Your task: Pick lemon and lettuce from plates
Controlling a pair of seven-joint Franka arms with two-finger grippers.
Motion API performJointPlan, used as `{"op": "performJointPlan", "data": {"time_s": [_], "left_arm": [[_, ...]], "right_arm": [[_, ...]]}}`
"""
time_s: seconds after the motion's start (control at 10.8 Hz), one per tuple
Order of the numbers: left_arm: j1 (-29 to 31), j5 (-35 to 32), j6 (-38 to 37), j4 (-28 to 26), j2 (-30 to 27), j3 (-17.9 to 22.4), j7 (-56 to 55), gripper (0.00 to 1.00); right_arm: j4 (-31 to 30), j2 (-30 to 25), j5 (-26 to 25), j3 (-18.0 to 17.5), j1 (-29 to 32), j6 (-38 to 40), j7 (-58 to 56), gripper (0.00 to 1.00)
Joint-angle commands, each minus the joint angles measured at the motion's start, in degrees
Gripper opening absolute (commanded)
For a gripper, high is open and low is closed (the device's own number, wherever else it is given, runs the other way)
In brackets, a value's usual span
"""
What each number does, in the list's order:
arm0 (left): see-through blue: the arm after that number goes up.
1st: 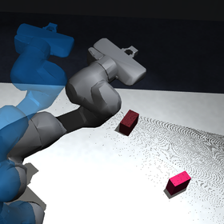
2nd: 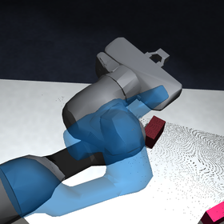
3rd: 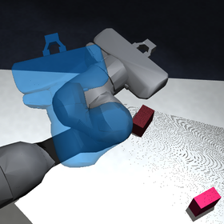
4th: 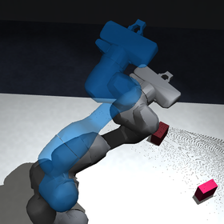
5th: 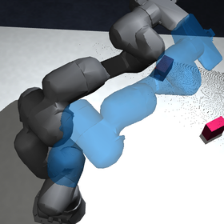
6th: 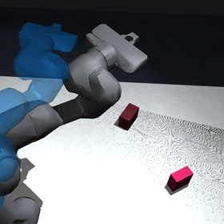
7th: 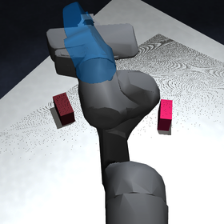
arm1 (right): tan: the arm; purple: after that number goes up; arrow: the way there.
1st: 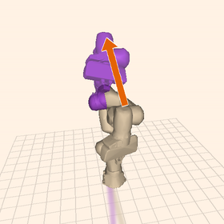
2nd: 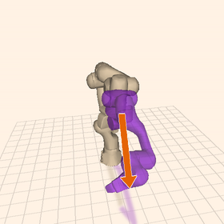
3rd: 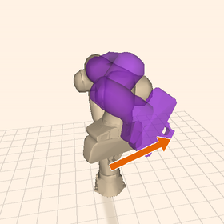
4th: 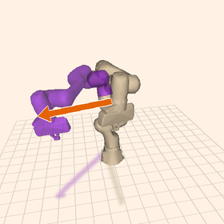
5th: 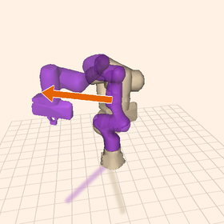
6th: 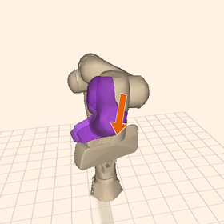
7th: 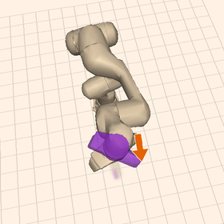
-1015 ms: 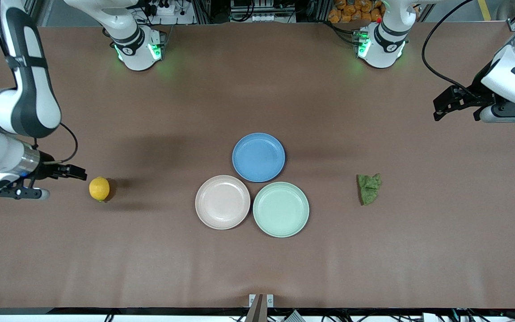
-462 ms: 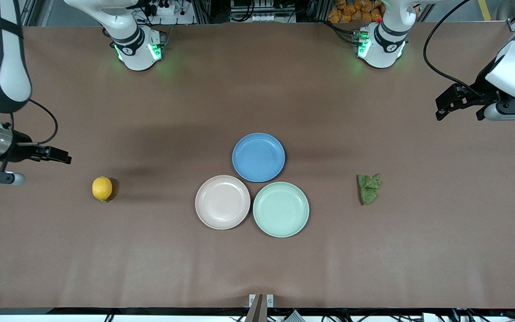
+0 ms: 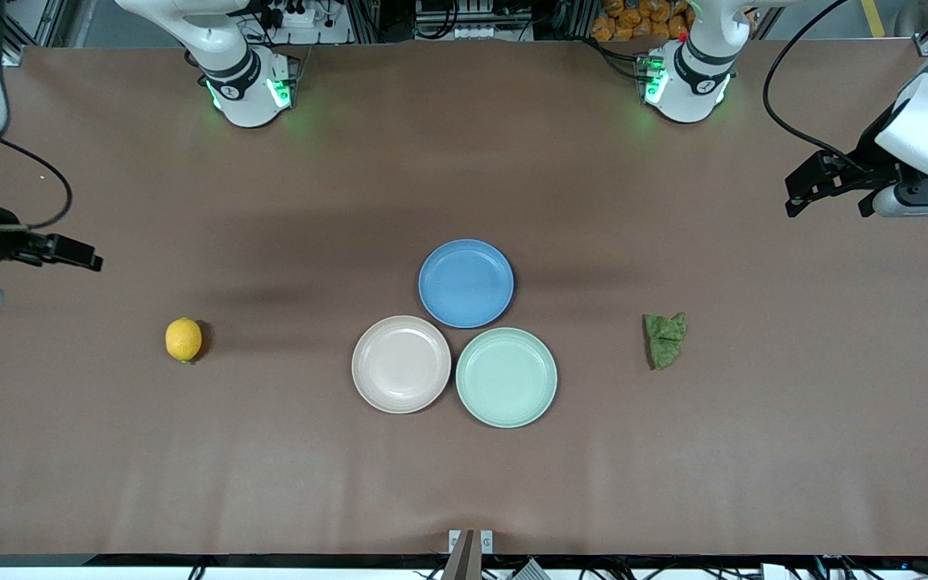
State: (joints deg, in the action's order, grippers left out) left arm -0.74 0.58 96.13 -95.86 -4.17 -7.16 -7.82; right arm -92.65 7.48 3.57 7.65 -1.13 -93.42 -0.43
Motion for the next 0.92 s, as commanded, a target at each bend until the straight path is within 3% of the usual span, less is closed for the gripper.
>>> {"op": "performJointPlan", "data": {"time_s": [0.0, 0.83], "left_arm": [[0.21, -1.10, -0.77, 0.93, 0.04, -0.14, 0.70, 1.00], [0.39, -1.01, -1.03, 0.85, -0.14, 0.04, 1.58, 1.00]], "right_arm": [[7.20, -0.27, -1.45, -0.79, 0.43, 9.37, 3.23, 1.00], [15.57, -1.32, -1.46, -0.97, 0.16, 21.09, 4.65, 1.00]]}}
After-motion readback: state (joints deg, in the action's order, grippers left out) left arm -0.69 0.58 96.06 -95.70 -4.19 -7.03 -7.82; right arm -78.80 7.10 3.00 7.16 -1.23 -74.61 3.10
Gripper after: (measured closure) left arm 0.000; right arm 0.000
